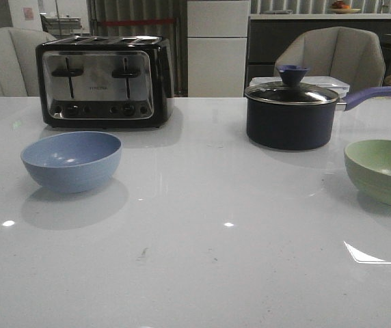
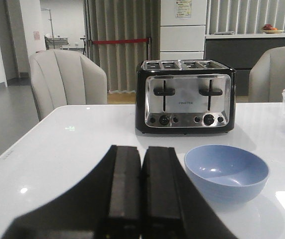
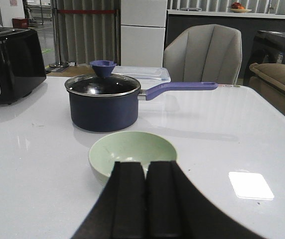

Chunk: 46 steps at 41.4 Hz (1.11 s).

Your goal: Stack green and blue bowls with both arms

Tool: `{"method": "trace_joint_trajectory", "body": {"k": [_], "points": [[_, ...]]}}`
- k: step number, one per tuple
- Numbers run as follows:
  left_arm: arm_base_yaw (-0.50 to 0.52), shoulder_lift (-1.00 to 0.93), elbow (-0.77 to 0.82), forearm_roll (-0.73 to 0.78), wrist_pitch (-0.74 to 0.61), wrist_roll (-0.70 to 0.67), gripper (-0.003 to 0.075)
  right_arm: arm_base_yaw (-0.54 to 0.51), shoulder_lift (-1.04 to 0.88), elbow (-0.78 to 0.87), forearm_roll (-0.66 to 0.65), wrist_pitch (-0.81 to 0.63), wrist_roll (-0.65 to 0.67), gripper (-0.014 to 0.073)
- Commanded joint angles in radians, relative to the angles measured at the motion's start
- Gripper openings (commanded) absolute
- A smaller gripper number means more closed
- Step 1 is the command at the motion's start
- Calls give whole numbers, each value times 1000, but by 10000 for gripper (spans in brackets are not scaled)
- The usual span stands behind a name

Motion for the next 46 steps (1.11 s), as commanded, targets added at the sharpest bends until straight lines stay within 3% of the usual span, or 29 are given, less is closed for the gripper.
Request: {"method": "trace_joint_trajectory", "body": {"k": [1,29,34,39,46], "points": [[2,-18,4,-6,-84,-9,93,1,-19,-3,-10,-89,-2,56],[2,-18,4,-6,-84,-9,93,0,-19,-3,-10,-97,-2,56],[2,-18,1,-8,-144,-9,93,0,-19,-12,-10,-115,-2,56],[2,-18,-47,-11,-212,-9,93,0,-19,-87,-10,-85,-2,56],[2,-14,-205,-11,-106,-9,93,0,-4,-259,-12,-5,-2,56]]}}
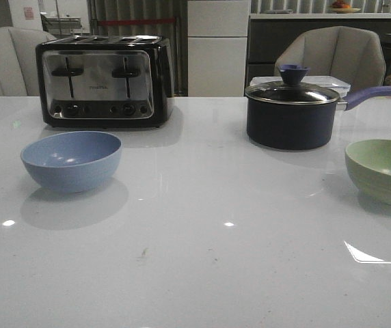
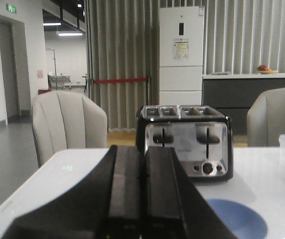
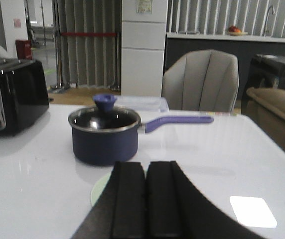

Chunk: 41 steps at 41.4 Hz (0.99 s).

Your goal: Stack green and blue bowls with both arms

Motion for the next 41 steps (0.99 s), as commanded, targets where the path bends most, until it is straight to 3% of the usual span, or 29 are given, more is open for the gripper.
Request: {"method": "trace_joint_trajectory", "body": {"k": [1,9,18,30,41], "points": [[2,-10,-132,-9,-16,-9,93,0,1,-133,-12,-45,-2,56],[2,86,-379,-9,194,-9,93,0,129,-344,-12,32,-2,56],[2,264,-603,-9,467,-9,93,0,331,-535,-12,226,-2,56],[2,406,-621,-9,633,-9,93,0,544,-552,-12,430,-2,56],[2,470,-613,-9,686,-9,93,0,703,-550,-12,538,-2,56]]}}
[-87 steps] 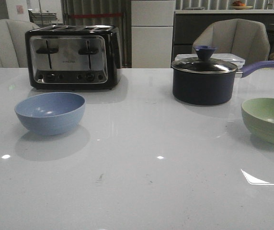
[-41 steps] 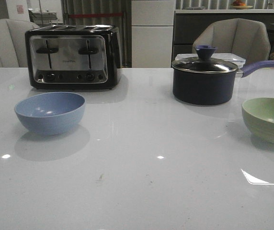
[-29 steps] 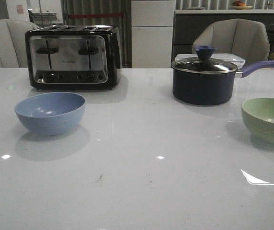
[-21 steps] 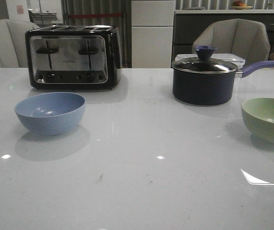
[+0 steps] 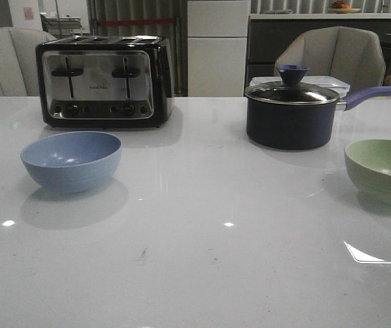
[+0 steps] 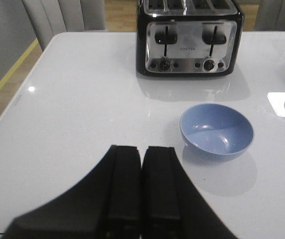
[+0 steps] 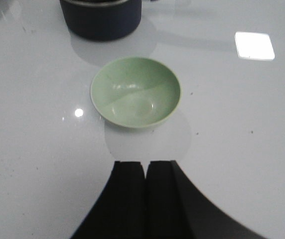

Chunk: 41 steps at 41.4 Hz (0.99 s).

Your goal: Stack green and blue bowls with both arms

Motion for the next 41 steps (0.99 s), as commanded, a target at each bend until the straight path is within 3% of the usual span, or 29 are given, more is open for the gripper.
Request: {"method": "trace_joint_trajectory", "body": {"k": [1,7,10,15,19,27,41], "points": [[2,29,-23,-7,-66,-9,93,0,52,-31,-10,-38,-2,56],[2,39,-23,-7,-52,-9,104,0,105,-31,-10,-5,-2,63],[2,39,-23,-7,-52,-9,166,0,123,-31,-10,5,-2,132],[2,39,-23,-7,-52,-9,418,0,142,-31,-15,-7,-3,363],[2,39,-23,-7,-52,-9,531,0,148,-31,-15,-22,-3,509],[2,39,-23,-7,-54,-9,508,-16,213,-57,-15,-13,11,529],[2,39,-23,-7,-54,-9,506,-201,542,-282,75,99,-46,529]]}}
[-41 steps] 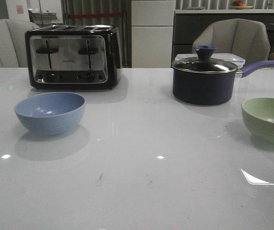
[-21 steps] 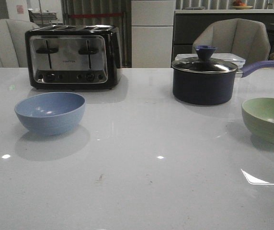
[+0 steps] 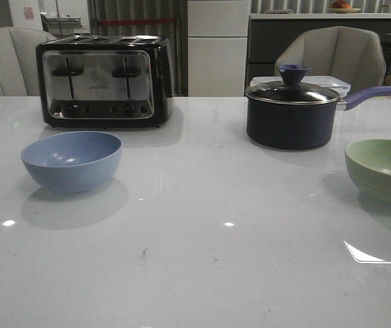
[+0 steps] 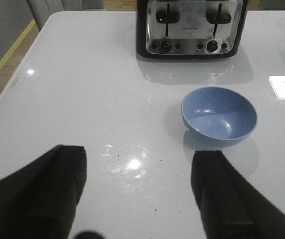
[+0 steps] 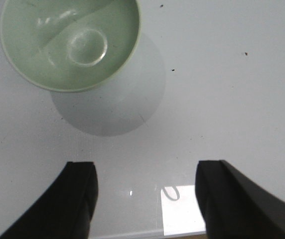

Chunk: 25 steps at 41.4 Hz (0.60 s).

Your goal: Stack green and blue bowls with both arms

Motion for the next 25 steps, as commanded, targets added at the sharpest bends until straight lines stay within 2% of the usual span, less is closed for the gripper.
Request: {"method": "trace_joint_trajectory", "body": {"k": [1,7,18,25], "points": [[2,10,-25,-7,-76,-9,506,-26,77,-97,57,-11,-58,529],[2,10,-25,-7,-76,-9,506,-33,232,-196,136,-11,-114,529],[2,10,-25,-7,-76,-9,506,-33,470,-337,156,-43,-117,528],[2,10,-25,-7,-76,-9,506,-33,571,-397,156,-75,-117,464]]}}
